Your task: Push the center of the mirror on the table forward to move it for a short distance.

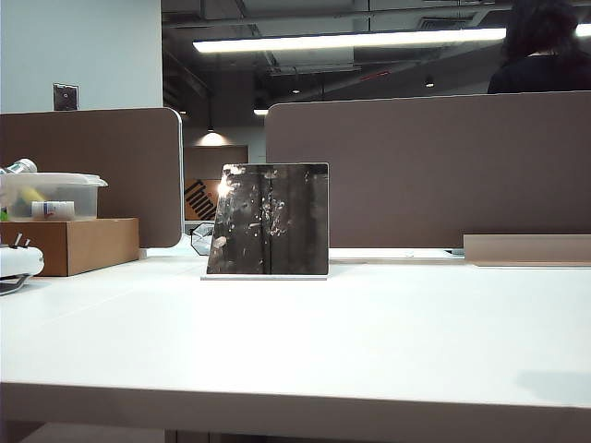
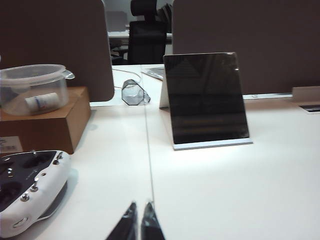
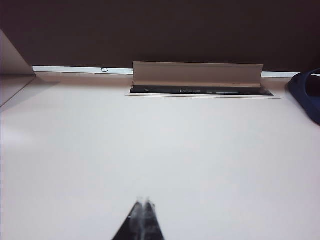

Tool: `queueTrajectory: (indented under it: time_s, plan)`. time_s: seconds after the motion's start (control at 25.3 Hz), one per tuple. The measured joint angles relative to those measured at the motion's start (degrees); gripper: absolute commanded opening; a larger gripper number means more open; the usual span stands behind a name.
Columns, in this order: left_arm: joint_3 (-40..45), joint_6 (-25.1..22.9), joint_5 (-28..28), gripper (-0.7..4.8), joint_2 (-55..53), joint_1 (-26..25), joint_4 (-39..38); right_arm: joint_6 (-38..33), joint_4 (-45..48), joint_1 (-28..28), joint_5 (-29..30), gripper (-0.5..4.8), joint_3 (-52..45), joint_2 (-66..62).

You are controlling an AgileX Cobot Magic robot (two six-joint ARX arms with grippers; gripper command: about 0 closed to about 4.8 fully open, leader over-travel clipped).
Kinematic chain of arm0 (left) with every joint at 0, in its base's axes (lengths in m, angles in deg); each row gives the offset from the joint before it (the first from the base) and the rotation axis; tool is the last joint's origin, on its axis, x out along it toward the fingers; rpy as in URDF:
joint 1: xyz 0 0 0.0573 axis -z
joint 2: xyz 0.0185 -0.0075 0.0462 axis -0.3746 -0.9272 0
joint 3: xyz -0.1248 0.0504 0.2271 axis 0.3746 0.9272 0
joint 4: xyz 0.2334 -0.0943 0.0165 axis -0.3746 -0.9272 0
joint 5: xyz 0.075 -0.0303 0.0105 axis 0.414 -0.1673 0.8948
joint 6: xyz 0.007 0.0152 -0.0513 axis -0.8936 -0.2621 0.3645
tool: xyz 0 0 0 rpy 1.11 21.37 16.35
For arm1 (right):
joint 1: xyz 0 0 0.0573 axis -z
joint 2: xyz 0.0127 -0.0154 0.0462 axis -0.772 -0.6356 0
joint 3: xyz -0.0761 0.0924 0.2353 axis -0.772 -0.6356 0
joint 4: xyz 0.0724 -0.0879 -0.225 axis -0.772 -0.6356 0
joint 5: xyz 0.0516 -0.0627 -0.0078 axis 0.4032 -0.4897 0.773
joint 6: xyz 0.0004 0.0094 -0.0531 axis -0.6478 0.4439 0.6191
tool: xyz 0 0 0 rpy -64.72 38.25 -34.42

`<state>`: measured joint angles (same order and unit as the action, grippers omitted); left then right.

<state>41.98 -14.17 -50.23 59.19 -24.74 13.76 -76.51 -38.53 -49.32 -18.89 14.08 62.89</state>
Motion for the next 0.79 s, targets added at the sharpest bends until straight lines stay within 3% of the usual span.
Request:
queueTrajectory:
  time_s: [0.24, 0.55, 0.79]
  plan:
    - [4.48, 0.15, 2.67, 0.21, 0.02, -0.26, 7.5, 0.02, 0.0, 0.0, 0.0, -0.05, 0.0, 0.0]
    - [6.95, 0.55, 4.26, 0.21, 0.02, -0.07, 10.01, 0.02, 0.0, 0.0, 0.0, -0.05, 0.0, 0.0]
    - [6.95, 1.88, 11.58, 0.21, 0.04, 1.14, 9.27, 0.0, 0.0, 0.0, 0.0, -0.05, 0.0, 0.0]
